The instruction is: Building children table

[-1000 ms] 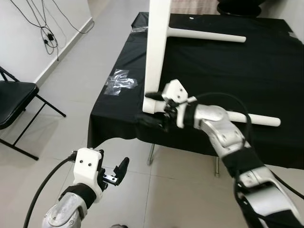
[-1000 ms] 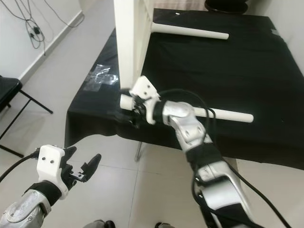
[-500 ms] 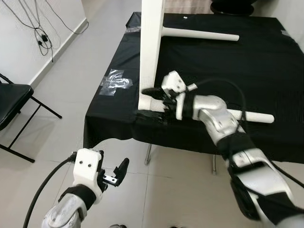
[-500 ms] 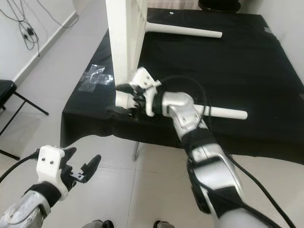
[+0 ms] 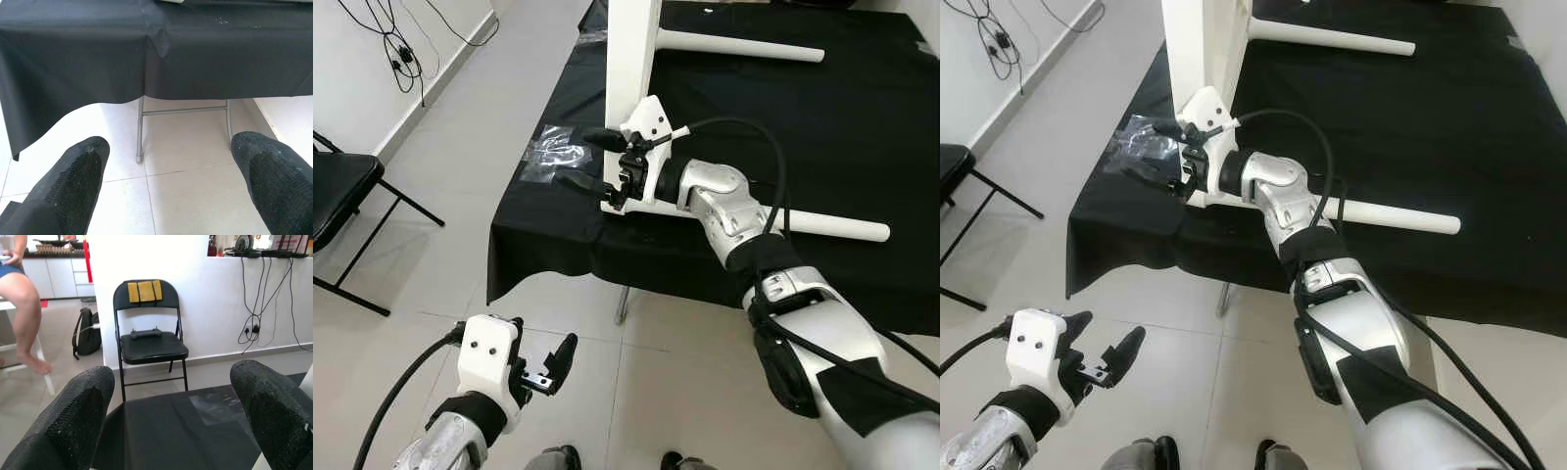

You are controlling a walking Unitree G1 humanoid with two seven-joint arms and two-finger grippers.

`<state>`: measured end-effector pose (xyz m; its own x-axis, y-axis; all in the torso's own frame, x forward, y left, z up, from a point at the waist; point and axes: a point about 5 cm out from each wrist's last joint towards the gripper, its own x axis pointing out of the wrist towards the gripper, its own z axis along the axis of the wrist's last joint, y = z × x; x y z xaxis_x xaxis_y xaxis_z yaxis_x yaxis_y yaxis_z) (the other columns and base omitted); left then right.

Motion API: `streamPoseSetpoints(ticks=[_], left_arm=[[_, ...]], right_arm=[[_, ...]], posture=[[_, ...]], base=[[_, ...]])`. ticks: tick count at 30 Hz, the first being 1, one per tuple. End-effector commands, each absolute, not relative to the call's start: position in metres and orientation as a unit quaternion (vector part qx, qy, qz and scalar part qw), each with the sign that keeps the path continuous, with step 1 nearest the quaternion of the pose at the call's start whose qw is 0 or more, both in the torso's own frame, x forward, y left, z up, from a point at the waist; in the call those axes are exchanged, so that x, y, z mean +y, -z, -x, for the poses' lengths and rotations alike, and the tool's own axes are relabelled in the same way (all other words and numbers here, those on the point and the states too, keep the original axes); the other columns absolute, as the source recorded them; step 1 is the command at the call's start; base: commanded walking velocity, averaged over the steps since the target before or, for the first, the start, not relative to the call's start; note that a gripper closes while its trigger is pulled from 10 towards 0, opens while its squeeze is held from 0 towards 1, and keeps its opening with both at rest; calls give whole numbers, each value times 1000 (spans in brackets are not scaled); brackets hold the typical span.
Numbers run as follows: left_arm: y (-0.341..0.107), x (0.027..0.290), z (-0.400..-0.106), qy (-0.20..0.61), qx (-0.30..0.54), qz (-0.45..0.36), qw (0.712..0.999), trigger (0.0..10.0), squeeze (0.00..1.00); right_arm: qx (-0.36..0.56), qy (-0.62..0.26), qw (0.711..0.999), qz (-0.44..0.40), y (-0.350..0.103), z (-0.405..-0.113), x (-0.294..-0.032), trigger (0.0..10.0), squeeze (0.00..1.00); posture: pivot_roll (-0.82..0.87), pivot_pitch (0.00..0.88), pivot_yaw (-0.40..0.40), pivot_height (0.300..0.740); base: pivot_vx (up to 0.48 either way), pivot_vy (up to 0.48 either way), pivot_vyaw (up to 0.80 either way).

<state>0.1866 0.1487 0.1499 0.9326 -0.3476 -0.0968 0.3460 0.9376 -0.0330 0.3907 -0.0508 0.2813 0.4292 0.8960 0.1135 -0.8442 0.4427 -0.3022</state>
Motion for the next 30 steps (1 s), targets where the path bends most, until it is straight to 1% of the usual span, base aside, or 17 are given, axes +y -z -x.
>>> streamPoseSetpoints(ticks=[1,6,8,11,13,16,17,18,19,20,22,23,25,26,27,29,30], left_arm=[[-146,149,-185,178,65,7,982,10000,0],[-146,149,-189,178,61,2,982,10000,0],[-147,150,-194,172,54,-2,984,10000,0],[-148,151,-200,166,46,-5,985,10000,0],[-152,152,-209,156,31,-5,987,10000,0],[-153,153,-212,152,27,-3,988,10000,0],[-157,152,-218,149,13,-1,989,10000,0],[-157,152,-218,149,13,-1,989,10000,0],[-159,151,-223,149,6,-4,989,10000,0],[-159,151,-223,149,6,-4,989,10000,0],[-163,146,-231,169,-7,-8,985,10000,0],[-163,146,-231,169,-7,-8,985,10000,0],[-164,143,-238,178,-14,-9,984,10000,0],[-164,143,-238,178,-14,-9,984,10000,0],[-164,143,-241,175,-17,-8,984,10000,0],[-164,143,-241,175,-17,-8,984,10000,0],[-164,144,-244,170,-19,-5,985,10000,0]], right_arm=[[-162,-514,838,87,-293,-390,-46,10000,0],[-178,-526,830,61,-292,-386,-43,10000,0],[-191,-538,820,40,-287,-379,-50,10000,0],[-199,-539,818,25,-283,-373,-59,10000,0],[-208,-516,831,6,-275,-361,-73,10000,0],[-210,-504,838,-1,-272,-357,-77,10000,0],[-206,-470,858,-5,-261,-350,-85,10000,0],[-206,-470,858,-5,-261,-350,-85,10000,0],[-198,-442,875,-8,-252,-345,-90,10000,0],[-198,-442,875,-8,-252,-345,-90,10000,0],[-169,-362,916,-10,-225,-334,-105,10000,0],[-169,-362,916,-10,-225,-334,-105,10000,0],[-129,-282,951,-8,-200,-326,-124,10000,0],[-129,-282,951,-8,-200,-326,-124,10000,0],[-110,-249,962,-11,-189,-320,-132,10000,0],[-110,-249,962,-11,-189,-320,-132,10000,0],[-91,-219,971,-19,-180,-314,-139,10000,0]], posture=[[142,253,-20,740],[129,234,-22,740],[113,218,-25,740],[101,205,-29,740],[85,185,-32,740],[78,177,-32,740],[68,157,-35,740],[68,157,-35,740],[59,142,-35,740],[59,142,-35,740],[38,120,-33,740],[38,120,-33,740],[24,92,-29,740],[24,92,-29,740],[24,87,-29,740],[24,87,-29,740],[22,77,-26,740]], base=[[0,0,0],[0,0,0],[0,0,0],[0,0,0],[0,0,0],[0,0,0],[0,0,0],[0,0,0],[0,0,0],[0,0,0],[0,-122,0],[0,-244,0],[0,-298,0],[0,-300,0],[0,-435,0],[0,-435,0],[0,-472,0]])
